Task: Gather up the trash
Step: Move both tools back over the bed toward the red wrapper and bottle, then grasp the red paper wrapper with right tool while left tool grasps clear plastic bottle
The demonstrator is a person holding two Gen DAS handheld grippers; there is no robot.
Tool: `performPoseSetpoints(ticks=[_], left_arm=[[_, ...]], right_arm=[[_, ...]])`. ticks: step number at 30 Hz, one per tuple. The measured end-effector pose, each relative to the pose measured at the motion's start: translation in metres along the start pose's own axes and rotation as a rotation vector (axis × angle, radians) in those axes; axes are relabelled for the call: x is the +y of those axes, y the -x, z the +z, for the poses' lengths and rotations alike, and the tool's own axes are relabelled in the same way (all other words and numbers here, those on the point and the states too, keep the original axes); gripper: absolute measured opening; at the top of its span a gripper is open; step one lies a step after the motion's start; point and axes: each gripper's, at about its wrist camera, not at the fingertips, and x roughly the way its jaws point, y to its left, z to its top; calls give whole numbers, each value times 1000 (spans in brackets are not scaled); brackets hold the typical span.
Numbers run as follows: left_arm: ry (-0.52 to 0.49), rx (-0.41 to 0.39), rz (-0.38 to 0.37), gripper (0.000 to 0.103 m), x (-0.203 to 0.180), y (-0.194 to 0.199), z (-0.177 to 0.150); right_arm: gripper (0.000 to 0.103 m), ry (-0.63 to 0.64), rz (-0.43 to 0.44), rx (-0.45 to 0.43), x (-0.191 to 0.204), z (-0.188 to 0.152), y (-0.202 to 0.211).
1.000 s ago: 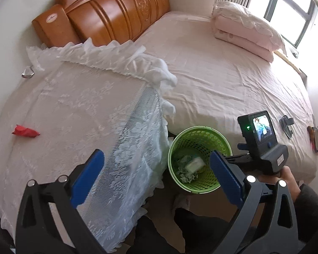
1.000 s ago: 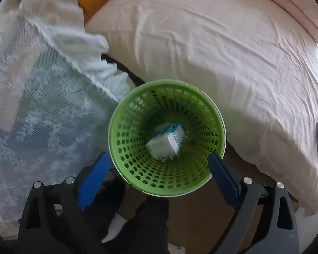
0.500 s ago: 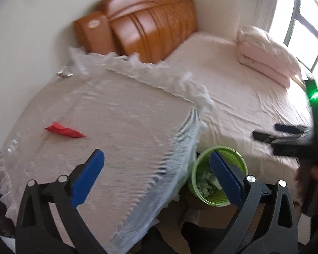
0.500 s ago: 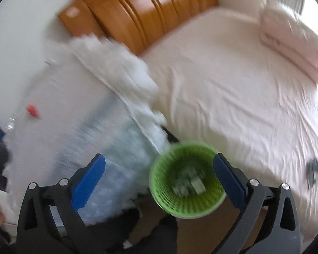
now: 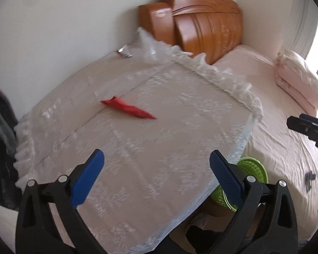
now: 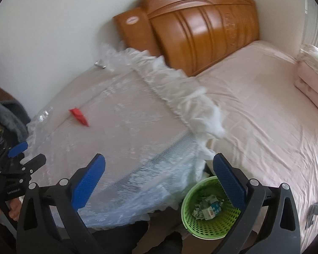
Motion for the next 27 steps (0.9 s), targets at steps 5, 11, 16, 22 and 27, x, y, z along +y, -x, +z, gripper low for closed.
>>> performPoseSetpoints(ticks=[5,11,16,22,27], left_arm=[[53,12,44,95,35,-7,-2],[132,34,99,95,92,-14,1],[160,44,137,95,134,-23,2],[203,63,144,95,179,-36,3],[212,84,148,95,212,-54,7]], right_arm=[[101,55,38,30,34,6,-21],[101,154,116,53,91,17,-51],[101,262,172,66,152,36,-89],[101,403,180,79,224,60,-152],[87,473,138,135,255,68,-206]])
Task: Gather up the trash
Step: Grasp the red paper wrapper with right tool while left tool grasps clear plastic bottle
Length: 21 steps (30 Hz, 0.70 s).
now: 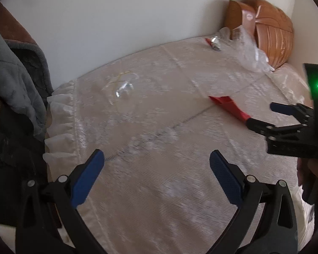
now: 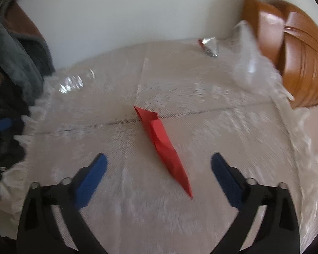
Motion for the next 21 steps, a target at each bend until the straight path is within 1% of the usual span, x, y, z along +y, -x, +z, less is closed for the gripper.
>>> performPoseSetpoints(ticks=[3,5,6,8,10,11,12,16,21], left_arm=[[10,10,1,95,15,-15,10],[12,15,-1,95,24,-26,18],[7,17,0,95,28,-33,23],[-2,16,2,95,34,-42,30],[-10,17,3,95,40,-54,40],[-13,19,0,95,43,-60,45],[-19,22,1,95,46,-66,50],[-58,38,24,95,53,-93,70],[-114,47,8,95,51,-115,86]], right_arm=[[78,30,-33,40,3,7,-25],[67,49,-48,61,6,10,-35],[63,55,-52,68,7,11,-38],[47,65,-47,85,7,13,-42],[37,78,-55,93,6,15,-43],[29,84,-53,95,6,15,-43],[28,83,-45,99,6,16,-43],[27,60,-35,104,0,18,-40],[27,-15,0,92,-14,25,-30]])
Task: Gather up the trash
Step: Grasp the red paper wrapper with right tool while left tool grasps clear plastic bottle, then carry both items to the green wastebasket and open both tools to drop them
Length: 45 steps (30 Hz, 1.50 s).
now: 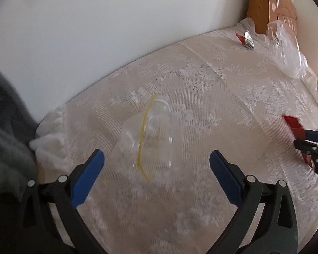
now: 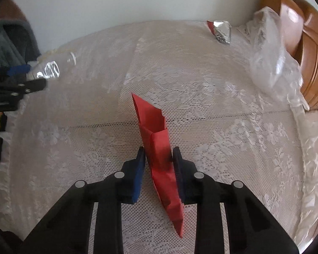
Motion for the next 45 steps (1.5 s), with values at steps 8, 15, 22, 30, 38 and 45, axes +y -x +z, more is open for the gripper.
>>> performPoseSetpoints(ticks=[8,15,22,30,38,45], left_arm=[[-7,-32,-24,65,-2,-19,18],[50,-33,-39,60,2,-15,11],[54,-63,-47,59,-13,8,-1],[46,-140,-104,59,-47,64,-14],[-26,-196,-258,59,-131,122,-27],[-155,-177,-417,59,-239,154,-50]], right_arm=[[27,-119,73,-51,-14,-8,28],[27,-152,84,-86,-14,-20,49],[27,-209,106,-130,-27,-33,67],[27,-284,114,-244,-54,-62,111],[27,-422,23,-331,-107,-146,188],[27,-581,-145,-338,-157,-253,244]])
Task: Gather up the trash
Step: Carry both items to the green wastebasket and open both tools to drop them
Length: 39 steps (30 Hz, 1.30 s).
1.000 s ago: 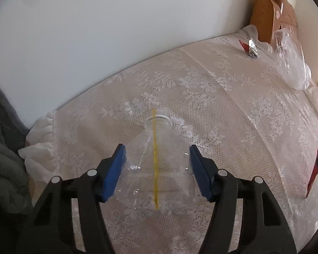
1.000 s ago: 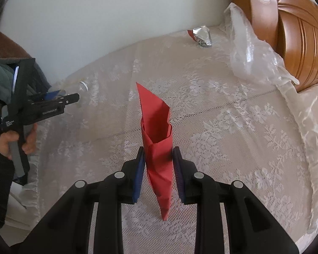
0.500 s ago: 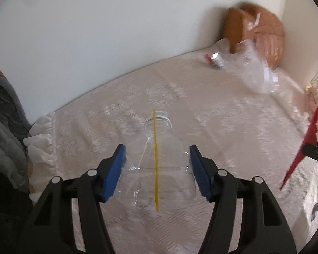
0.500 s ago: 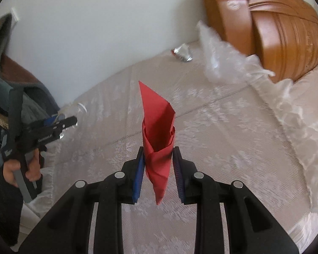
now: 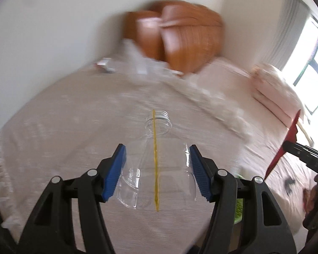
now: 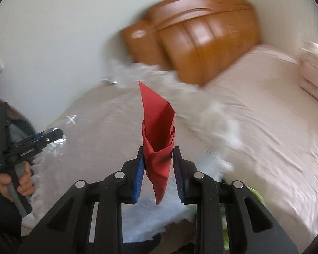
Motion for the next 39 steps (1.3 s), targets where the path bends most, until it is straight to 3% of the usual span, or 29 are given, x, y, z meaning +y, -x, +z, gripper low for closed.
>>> performPoseSetpoints(ticks=[4,11,21,22,23,25,28,32,39], left_arm=[[-109,28,-39,60,-72,-14,-5],[-206,86,-114,60,-154,-31,-15],[-285,122,-112,60,-203,-39,-24],[-290,127,-109,60,-206,-40,-25],[-292,130,-106,60,-207,-39,-26],[-298,134,-101,60,-207,-40,-26],[-303,144,-101,60,-209,-42,-27],[-321,152,-110,60,-216,-45,-28],[-390,186,-161,60,-241,-55,-39]], right_arm=[[27,-84,-89,0,-56,-25,23],[27,-136,-165,37,-110,-54,23],[27,-177,-180,180,-159,-109,-53],[37,-189,-181,208,-164,-115,-64],[62,-197,-187,233,-166,-120,-71],[82,-200,-218,251,-166,-124,-78],[90,-204,-233,281,-169,-127,-83],[98,-256,-268,245,-181,-123,-67],[100,-345,-314,163,-206,-112,-24]])
